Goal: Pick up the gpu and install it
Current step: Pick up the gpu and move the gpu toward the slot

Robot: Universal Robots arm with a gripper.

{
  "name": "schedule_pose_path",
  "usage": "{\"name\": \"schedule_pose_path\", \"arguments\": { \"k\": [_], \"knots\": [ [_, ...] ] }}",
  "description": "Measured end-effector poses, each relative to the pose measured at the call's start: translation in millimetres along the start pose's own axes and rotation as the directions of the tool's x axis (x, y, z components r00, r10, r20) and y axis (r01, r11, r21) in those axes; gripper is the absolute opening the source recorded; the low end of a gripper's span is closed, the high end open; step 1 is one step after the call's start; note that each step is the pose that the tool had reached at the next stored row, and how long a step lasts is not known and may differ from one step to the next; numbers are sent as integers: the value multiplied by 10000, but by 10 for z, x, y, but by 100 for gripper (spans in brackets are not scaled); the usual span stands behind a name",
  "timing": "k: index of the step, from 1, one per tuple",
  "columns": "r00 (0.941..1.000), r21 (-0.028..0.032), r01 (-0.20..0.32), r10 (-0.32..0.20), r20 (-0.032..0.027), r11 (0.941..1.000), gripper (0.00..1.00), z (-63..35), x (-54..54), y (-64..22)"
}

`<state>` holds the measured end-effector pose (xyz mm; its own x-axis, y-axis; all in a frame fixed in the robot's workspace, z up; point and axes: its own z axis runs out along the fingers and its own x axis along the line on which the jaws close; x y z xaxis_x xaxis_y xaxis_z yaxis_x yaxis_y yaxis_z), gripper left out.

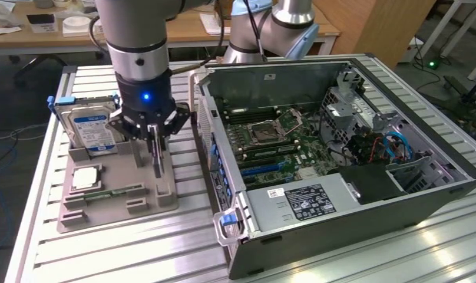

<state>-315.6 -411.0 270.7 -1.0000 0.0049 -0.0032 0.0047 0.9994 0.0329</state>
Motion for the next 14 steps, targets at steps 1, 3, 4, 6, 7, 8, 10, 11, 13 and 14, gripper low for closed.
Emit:
{"name": "schedule_pose_path", "arguments": {
  "k": [1, 3, 4, 6, 7, 8, 10, 11, 13, 14],
  "knots": [
    [10000, -1, 0, 0, 1, 10000, 28, -39, 0, 1],
    [10000, 0, 0, 0, 0, 10000, 28, -129, 0, 4],
    [10000, 0, 0, 0, 1, 10000, 28, -174, 0, 5],
    [10000, 0, 0, 0, 1, 10000, 28, -268, -1, 9],
    [10000, 0, 0, 0, 0, 10000, 28, -313, -1, 10],
    [10000, 1, 1, -1, 0, 10000, 28, -358, -1, 11],
    [10000, 0, 0, 0, 1, 10000, 28, -447, -1, 15],
    [10000, 0, 0, 0, 1, 10000, 28, -495, -2, 16],
    [10000, 0, 0, 0, 0, 10000, 28, -585, -2, 19],
    [10000, 0, 0, 0, 1, 10000, 28, -630, -2, 20]
  ]
}}
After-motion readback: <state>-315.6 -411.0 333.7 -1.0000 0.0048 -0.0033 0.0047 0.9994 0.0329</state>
